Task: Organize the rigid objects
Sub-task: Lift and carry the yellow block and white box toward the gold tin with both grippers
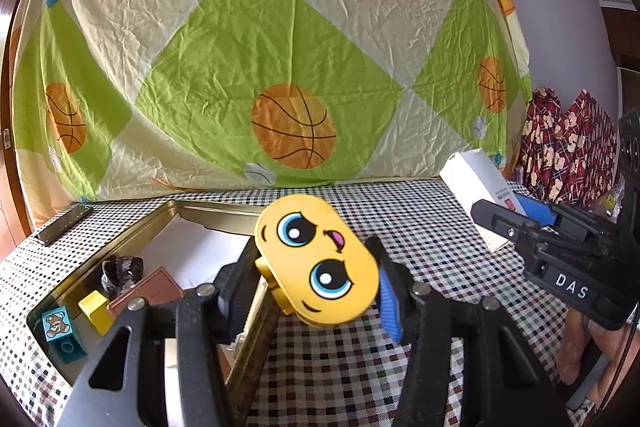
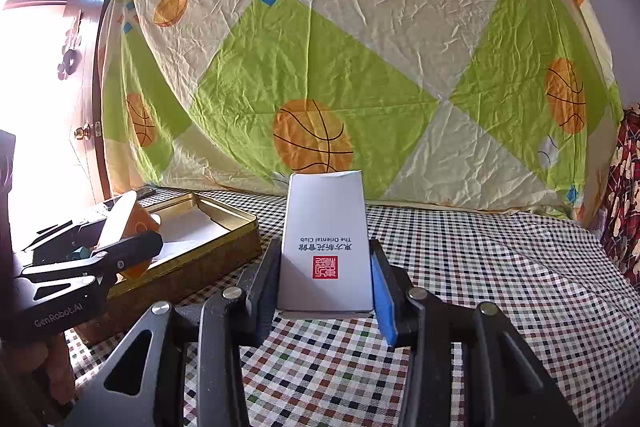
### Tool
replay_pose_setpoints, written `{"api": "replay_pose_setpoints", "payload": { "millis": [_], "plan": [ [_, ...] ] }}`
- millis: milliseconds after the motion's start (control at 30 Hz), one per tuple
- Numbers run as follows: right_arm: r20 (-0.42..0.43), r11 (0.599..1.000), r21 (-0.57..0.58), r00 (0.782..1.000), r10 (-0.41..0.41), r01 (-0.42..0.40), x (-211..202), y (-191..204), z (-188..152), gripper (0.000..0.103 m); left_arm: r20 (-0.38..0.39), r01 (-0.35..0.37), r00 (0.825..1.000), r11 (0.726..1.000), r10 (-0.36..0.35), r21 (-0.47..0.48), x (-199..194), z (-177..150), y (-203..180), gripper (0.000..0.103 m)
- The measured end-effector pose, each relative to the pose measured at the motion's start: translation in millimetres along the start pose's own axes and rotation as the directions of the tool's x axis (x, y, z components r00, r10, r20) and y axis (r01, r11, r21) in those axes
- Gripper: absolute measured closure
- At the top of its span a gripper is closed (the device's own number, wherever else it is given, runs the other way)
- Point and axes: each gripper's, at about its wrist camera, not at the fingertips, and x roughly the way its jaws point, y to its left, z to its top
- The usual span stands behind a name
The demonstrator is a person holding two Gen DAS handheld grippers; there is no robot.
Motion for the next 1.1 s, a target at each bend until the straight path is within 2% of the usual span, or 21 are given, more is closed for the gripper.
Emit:
{"api": "replay_pose_setpoints", "payload": {
  "millis": [1100],
  "plan": [
    [-0.008, 0.997, -0.011, 0.997, 0.076, -0.077, 12.2, 45.5, -0.1, 0.060, 0.027, -0.025, 0.999, 0.997, 0.027, -0.075, -17.4, -4.0, 40.3, 0.051]
  ]
}}
